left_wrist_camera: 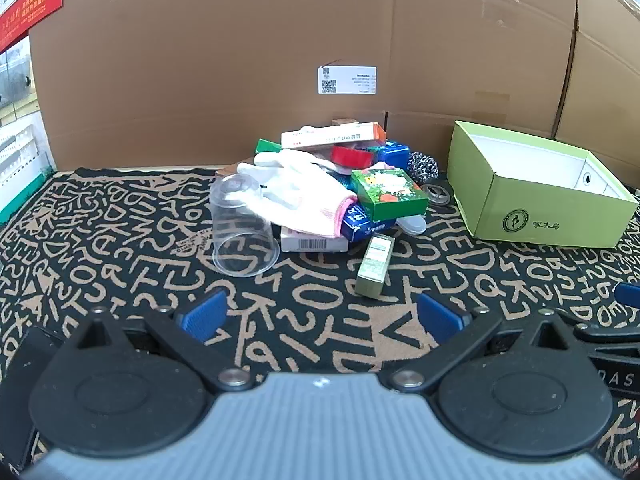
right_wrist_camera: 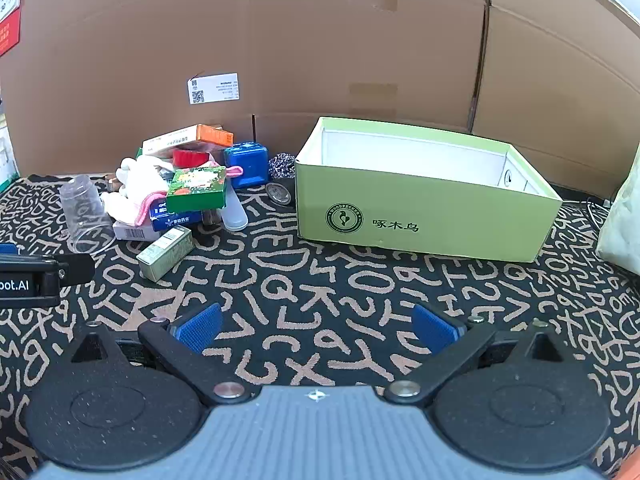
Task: Organize objects
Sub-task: 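Grasp the clear plastic cup with the left tool while the right tool grasps the small pale green box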
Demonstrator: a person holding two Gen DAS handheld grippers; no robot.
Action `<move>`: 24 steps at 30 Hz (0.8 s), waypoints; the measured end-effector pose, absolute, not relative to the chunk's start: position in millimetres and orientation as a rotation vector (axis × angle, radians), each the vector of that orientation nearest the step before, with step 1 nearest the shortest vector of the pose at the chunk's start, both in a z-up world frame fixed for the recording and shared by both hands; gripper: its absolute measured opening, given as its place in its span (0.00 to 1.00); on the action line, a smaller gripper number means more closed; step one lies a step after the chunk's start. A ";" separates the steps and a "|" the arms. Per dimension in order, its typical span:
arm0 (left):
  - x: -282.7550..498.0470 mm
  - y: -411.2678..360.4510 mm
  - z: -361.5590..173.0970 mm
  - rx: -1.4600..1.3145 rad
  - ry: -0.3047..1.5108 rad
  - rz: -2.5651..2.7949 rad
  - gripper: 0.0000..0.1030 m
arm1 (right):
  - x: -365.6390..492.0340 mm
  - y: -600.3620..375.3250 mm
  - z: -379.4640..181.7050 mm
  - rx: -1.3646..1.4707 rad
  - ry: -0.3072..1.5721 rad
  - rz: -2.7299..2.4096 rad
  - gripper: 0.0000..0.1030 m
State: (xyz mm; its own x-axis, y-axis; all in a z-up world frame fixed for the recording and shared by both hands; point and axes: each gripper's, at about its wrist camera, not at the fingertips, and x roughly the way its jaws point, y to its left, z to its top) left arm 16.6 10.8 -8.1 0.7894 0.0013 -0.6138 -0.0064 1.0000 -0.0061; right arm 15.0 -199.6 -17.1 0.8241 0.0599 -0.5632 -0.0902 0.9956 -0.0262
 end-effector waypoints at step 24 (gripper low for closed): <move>40.7 29.9 -22.8 -0.035 0.716 0.000 1.00 | 37.6 -183.1 -32.7 -0.081 0.668 0.101 1.00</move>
